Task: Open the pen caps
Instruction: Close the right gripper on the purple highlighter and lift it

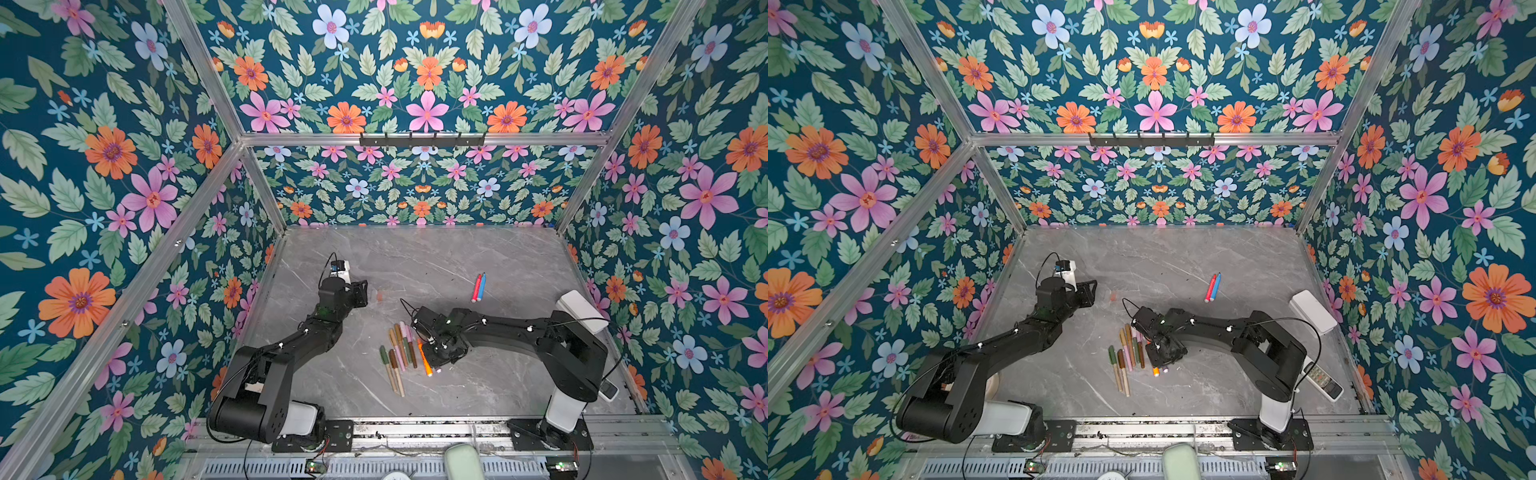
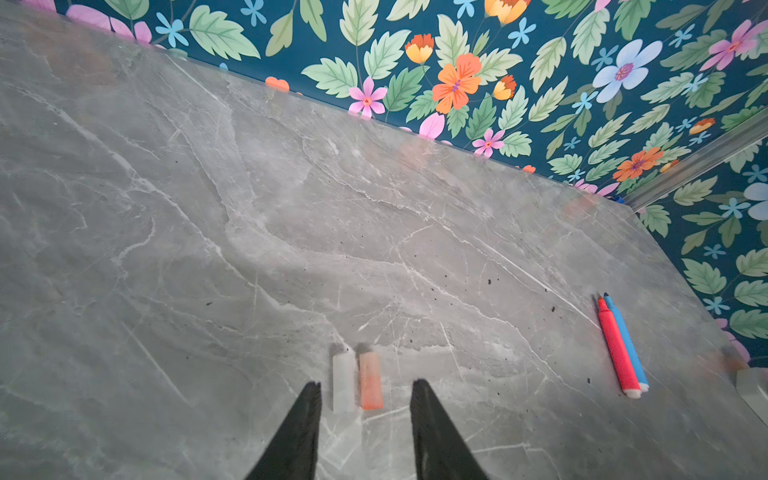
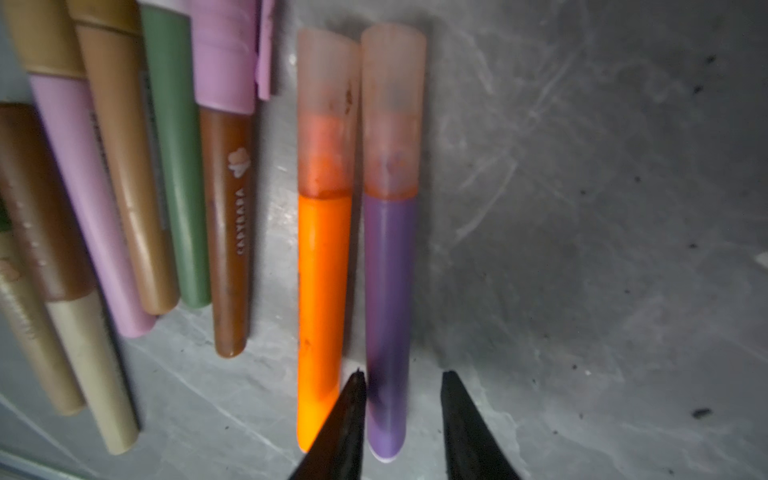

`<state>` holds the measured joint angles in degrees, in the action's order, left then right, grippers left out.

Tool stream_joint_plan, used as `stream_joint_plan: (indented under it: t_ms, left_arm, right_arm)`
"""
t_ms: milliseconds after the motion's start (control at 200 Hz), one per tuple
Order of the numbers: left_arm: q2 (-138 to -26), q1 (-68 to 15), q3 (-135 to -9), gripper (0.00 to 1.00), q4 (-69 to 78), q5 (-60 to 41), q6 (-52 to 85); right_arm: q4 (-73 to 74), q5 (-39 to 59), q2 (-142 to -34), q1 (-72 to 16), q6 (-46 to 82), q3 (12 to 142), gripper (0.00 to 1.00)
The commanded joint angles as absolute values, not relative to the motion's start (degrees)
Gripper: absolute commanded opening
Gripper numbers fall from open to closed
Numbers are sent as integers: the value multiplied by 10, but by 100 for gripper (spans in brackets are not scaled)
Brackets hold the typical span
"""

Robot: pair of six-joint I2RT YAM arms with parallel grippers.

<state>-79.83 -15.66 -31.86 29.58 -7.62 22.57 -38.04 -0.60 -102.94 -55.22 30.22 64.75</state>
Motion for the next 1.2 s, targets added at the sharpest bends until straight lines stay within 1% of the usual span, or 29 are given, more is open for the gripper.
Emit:
stream_joint_plan:
  t_ms: [0,245,280,355,385,465,585,730,850,950,985,1095,1195]
  left_arm:
    - [-800,-156,-321,39,298,-80,223]
    - [-802,-156,-323,40,297,-81,223]
    - [-802,-156,-323,40,297,-81,225]
    - [-802,-156,-323,40,296,-82,224]
    - [-802,-156,-323,40,296,-82,224]
    - [-802,-156,-323,40,296,-82,224]
    - [-803,-156,-324,40,296,-87,227]
    - [-812,-156,-329,40,297,-103,232]
    - [-826,-162,-339,41,293,-121,235]
    - [-835,-174,-345,41,308,-165,251]
    - [-843,-177,-347,41,325,-190,265]
    - [-873,-193,-361,40,369,-262,333]
    - [-896,-208,-368,41,433,-318,405]
  right_arm:
    - [-405,-33,-1033,-554,317,650,32]
    - [-401,-28,-1046,-553,317,652,30]
    - [-400,-27,-1050,-554,318,652,28]
    - [-402,-29,-1055,-553,319,654,27]
    - [-403,-32,-1059,-554,320,655,24]
    - [-408,-42,-1065,-554,323,655,23]
    - [-415,-64,-1070,-554,330,652,17]
    - [-426,-100,-1037,-548,329,640,11]
    - [-422,-101,-991,-513,312,615,11]
    - [-410,-94,-956,-479,292,595,11]
    - [-404,-85,-924,-470,284,590,11]
    - [-362,-24,-869,-449,256,573,11]
    - [-333,1,-833,-441,238,567,11]
